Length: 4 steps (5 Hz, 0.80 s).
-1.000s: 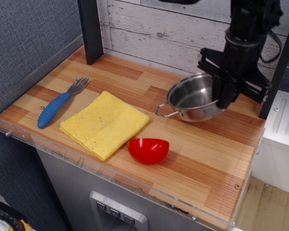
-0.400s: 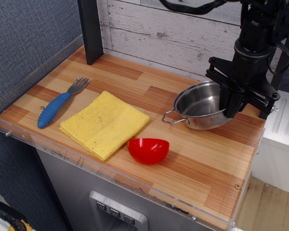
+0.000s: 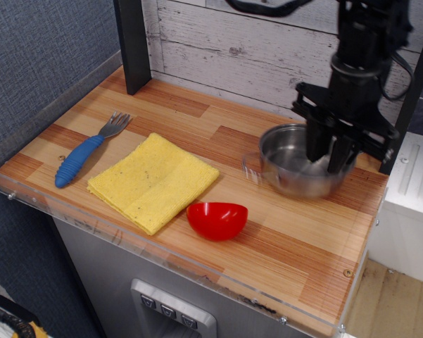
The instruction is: Move the pot to the upper right corner of the table
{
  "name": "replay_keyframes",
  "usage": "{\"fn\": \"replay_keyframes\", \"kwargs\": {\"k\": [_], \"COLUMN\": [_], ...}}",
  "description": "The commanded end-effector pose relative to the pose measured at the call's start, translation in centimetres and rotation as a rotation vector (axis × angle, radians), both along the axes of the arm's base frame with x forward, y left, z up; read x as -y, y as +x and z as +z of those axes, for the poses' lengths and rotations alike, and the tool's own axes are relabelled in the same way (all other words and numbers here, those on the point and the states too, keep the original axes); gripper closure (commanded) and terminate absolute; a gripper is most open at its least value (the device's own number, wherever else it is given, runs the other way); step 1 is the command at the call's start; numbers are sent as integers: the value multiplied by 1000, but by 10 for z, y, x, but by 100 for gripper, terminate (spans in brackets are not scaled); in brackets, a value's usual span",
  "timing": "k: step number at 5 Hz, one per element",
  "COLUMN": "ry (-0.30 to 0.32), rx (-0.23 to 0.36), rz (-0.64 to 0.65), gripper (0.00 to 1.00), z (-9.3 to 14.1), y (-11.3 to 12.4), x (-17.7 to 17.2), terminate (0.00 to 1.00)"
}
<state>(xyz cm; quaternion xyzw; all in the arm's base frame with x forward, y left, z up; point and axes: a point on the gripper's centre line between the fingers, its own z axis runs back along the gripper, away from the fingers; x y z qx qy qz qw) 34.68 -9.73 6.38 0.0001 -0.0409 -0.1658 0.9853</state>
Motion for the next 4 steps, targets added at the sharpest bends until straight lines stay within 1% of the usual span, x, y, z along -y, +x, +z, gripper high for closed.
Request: {"fn": "replay_keyframes", "kwargs": {"k": [1, 2, 3, 4], "ry": [-114, -133, -108, -88], "rx": [244, 308, 282, 219], "rz": [144, 267, 300, 264], "gripper": [0, 0, 0, 0], "z": [107, 144, 140, 128], "y": [0, -1, 3, 7], "x": [-62, -113, -142, -152], "terminate": [0, 0, 0, 0]}}
